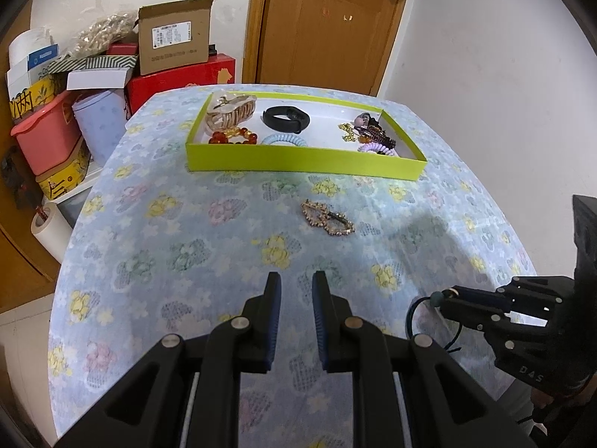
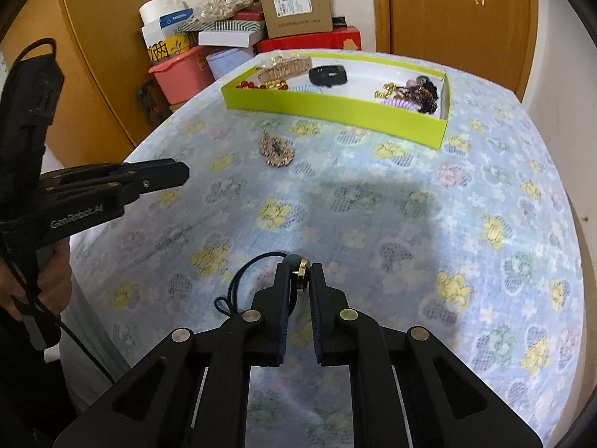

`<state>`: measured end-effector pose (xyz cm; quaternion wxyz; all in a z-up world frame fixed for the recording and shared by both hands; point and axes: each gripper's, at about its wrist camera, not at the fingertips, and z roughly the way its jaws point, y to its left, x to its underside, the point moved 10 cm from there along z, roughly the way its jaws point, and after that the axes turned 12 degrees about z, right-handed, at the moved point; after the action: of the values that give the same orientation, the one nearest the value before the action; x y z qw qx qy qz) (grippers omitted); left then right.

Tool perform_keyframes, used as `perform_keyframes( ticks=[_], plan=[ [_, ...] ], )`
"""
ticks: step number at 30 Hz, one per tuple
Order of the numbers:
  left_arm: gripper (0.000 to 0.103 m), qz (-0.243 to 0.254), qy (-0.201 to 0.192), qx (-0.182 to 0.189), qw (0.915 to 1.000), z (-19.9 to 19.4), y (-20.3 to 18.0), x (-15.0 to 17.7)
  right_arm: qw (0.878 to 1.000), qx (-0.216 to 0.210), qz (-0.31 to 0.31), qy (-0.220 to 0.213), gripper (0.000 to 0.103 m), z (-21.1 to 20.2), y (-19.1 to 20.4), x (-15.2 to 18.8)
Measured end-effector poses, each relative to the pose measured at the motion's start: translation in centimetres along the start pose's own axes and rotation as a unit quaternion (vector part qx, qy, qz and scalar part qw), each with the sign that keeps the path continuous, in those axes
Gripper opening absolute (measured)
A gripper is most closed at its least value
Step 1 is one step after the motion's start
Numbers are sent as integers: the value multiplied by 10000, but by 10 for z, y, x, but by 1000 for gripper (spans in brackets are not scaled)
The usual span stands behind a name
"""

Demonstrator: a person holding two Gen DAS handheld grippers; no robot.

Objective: Organize jewelry
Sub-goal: 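Hold the black hair tie with the right tool while the left tool grasps the gold rhinestone pendant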

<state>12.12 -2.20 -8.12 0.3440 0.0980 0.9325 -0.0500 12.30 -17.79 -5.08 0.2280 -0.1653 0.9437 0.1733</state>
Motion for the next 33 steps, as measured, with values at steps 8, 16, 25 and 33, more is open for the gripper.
perform_keyframes(
  ticks=[8, 16, 25, 33],
  plan=[
    [35, -146, 2, 219, 9997, 24, -5, -21, 9995, 58, 157, -254, 10, -11, -16, -17],
    [36, -518, 160, 494, 9973, 58, -8, -34, 9991, 95, 338, -247, 10, -9, -35, -22],
    [36, -374, 137, 523, 9978, 76, -15, -52, 9988, 55, 445, -215, 10, -2, -46, -25],
    [36, -70, 92, 410, 9991, 77, -20, -54, 9986, 21, 486, -216, 10, 0, -53, -28]
  ],
)
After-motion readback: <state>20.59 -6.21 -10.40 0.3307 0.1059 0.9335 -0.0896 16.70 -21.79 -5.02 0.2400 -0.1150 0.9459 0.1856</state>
